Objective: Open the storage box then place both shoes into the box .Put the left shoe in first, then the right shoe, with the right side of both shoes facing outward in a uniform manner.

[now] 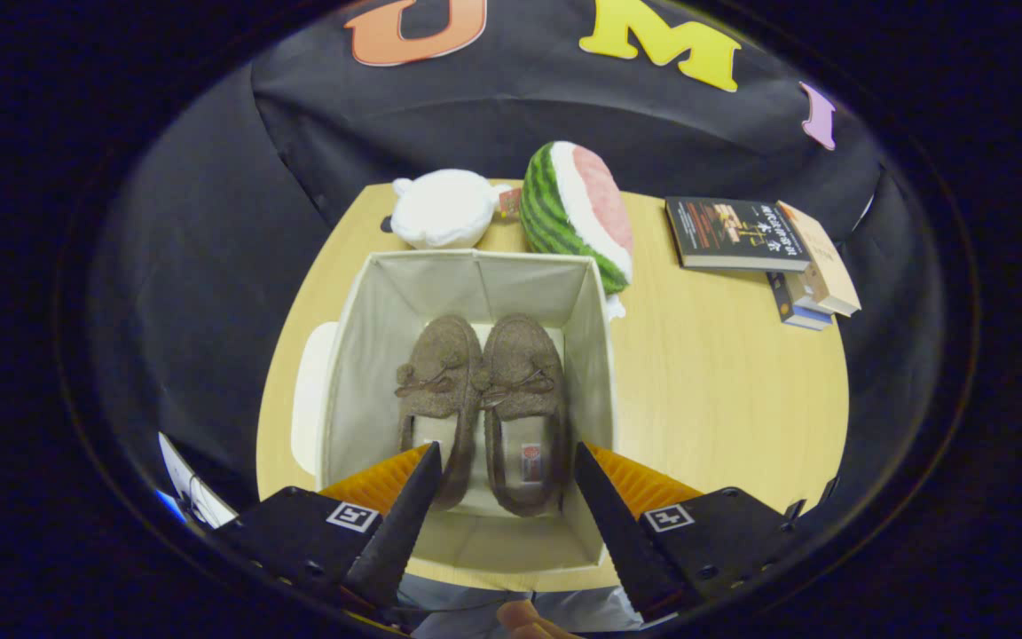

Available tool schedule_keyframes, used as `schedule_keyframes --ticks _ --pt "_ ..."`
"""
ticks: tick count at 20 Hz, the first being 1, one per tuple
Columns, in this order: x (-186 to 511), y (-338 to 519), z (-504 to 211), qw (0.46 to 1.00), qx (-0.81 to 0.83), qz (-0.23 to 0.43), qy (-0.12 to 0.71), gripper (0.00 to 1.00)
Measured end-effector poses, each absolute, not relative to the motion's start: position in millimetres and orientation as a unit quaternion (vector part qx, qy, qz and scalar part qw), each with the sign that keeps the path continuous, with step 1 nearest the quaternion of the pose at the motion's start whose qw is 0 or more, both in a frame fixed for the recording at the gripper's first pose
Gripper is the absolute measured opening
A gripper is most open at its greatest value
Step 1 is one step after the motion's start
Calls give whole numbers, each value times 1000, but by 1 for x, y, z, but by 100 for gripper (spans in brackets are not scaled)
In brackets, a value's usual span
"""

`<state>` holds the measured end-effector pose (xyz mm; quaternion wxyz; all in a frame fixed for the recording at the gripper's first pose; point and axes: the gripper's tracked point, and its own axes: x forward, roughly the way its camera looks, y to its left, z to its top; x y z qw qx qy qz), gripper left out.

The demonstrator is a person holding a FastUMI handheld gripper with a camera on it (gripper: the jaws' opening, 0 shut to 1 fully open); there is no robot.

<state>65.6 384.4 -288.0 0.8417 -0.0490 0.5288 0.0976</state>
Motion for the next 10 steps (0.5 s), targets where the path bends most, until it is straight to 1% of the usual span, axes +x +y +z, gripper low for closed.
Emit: schedule_keyframes --ticks 2,5,8,10 --pt "58 374 -265 853 -47 103 510 93" --pt "51 346 -233 874 -44 95 474 96" --pt "43 312 -205 895 -35 78 437 96" --pt "39 285 -182 916 -45 59 394 97"
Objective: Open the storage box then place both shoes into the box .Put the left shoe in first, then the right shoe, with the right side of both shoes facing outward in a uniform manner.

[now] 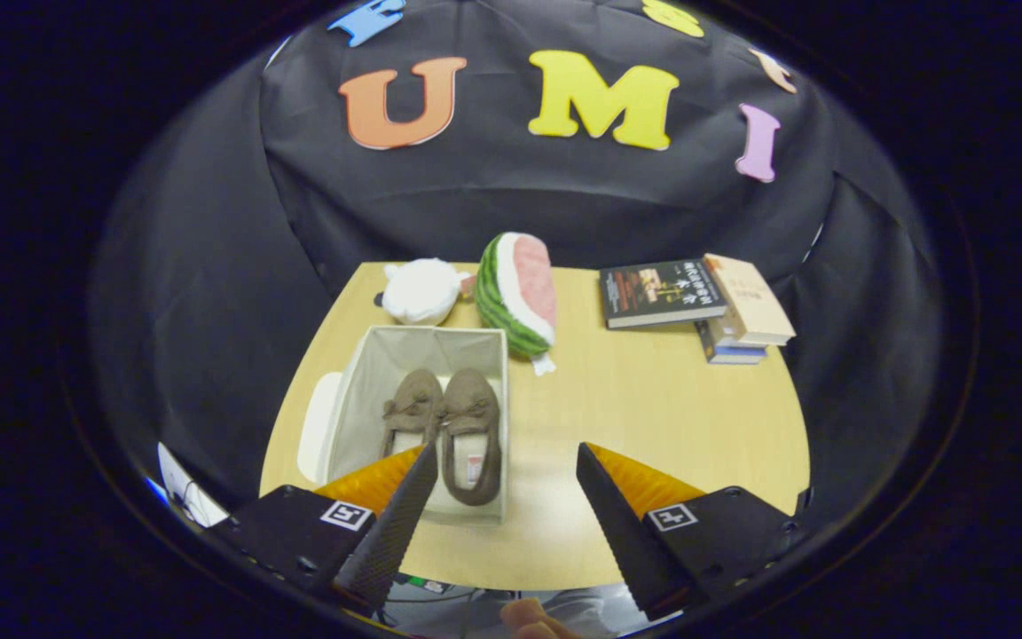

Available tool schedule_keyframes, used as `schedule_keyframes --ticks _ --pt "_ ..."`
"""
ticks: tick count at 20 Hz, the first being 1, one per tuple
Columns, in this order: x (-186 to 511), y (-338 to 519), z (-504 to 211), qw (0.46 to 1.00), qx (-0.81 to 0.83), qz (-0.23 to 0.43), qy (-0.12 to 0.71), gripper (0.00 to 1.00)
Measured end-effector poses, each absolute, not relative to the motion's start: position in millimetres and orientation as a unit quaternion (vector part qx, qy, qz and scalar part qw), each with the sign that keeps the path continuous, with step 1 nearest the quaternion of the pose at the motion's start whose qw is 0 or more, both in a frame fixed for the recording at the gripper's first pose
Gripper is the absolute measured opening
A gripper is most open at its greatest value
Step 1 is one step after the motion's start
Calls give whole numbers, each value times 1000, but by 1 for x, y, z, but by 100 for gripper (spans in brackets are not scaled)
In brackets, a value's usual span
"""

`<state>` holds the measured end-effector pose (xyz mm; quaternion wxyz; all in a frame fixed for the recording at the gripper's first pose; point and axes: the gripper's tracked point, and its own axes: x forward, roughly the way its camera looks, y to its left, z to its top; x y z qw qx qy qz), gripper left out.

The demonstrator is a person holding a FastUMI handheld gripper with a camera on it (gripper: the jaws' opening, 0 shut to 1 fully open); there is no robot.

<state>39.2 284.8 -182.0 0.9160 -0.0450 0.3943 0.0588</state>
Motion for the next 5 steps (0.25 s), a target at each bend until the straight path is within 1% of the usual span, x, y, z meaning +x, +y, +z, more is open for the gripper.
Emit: schedule_keyframes --ticks 5 --pt "18 242 -116 960 -15 34 277 96"
